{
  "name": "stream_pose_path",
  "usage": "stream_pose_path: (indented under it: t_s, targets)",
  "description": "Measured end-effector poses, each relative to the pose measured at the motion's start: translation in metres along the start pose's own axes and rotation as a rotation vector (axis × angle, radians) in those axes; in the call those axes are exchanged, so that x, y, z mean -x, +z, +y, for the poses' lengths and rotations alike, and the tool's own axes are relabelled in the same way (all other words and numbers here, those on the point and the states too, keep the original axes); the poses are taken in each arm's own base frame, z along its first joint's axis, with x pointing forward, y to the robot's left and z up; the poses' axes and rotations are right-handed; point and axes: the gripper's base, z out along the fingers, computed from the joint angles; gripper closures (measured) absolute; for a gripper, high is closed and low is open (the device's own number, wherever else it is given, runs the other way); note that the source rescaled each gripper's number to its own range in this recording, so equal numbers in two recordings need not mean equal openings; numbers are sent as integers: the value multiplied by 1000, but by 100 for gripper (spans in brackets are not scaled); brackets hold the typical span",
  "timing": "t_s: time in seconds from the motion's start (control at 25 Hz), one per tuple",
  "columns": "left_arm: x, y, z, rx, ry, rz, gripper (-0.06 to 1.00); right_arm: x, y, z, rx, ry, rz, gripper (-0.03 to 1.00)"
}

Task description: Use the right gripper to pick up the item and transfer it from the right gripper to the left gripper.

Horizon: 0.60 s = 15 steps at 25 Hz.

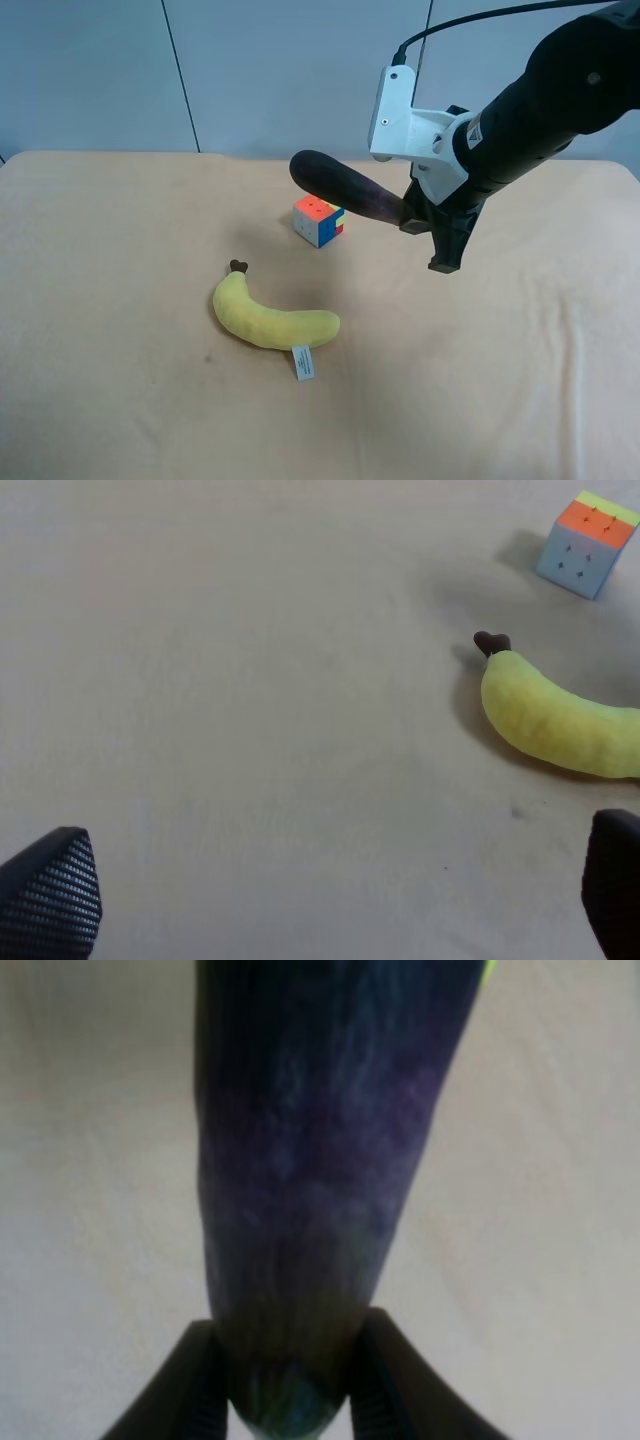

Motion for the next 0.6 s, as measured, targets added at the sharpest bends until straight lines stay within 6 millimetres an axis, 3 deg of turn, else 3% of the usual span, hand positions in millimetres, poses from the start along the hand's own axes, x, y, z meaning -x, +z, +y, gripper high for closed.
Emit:
stream_pose_path:
  t_s: [0.6]
  targets:
    - [0, 0, 0, 0, 0, 0, 1, 0, 0, 0, 3, 9, -4, 97]
